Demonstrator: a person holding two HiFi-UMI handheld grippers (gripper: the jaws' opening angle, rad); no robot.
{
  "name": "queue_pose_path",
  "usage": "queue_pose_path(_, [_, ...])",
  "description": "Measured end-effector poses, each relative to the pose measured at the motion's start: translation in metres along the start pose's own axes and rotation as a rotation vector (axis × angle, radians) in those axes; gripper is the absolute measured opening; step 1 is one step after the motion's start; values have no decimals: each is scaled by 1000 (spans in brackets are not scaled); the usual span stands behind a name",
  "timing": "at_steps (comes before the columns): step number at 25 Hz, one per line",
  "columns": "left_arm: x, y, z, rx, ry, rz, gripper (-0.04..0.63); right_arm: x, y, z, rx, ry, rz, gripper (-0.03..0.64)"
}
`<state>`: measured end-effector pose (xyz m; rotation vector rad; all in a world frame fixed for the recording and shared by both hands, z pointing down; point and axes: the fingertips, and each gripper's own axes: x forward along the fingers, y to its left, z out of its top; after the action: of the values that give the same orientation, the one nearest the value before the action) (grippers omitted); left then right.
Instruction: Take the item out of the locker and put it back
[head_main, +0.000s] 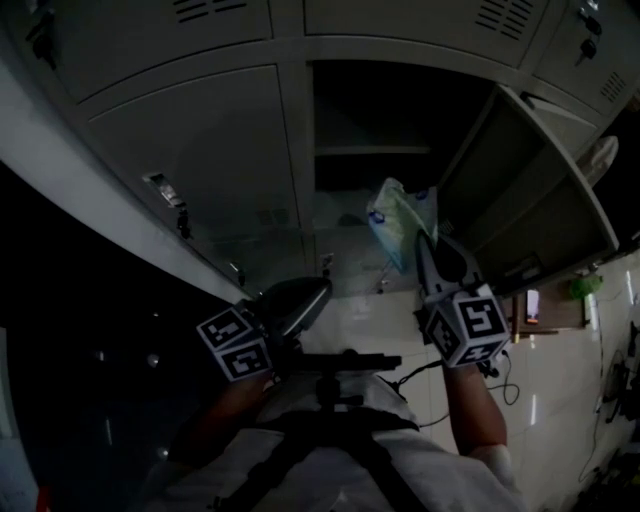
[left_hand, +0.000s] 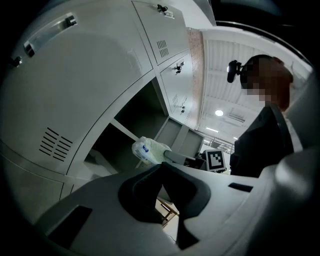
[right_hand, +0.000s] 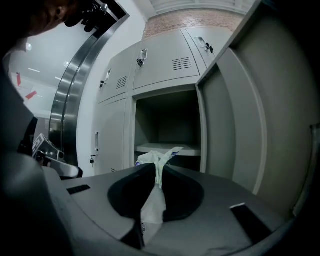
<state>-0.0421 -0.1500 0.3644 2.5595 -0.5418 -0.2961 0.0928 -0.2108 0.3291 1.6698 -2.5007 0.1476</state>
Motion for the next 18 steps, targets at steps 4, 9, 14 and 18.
queue_pose_path(4, [3, 3, 10, 32, -11, 4, 3, 15, -7, 20, -29, -25, -1, 23])
queue_pose_path(9, [10, 4, 20, 58, -15, -2, 3, 36, -17, 48, -36, -57, -24, 23])
queue_pose_path(14, [17, 4, 30, 80, -12, -10, 3, 61, -24, 72, -72, -79, -35, 23])
queue_pose_path(18, [20, 12, 37, 99, -9, -1, 3, 87, -30, 87, -98, -86, -54, 23])
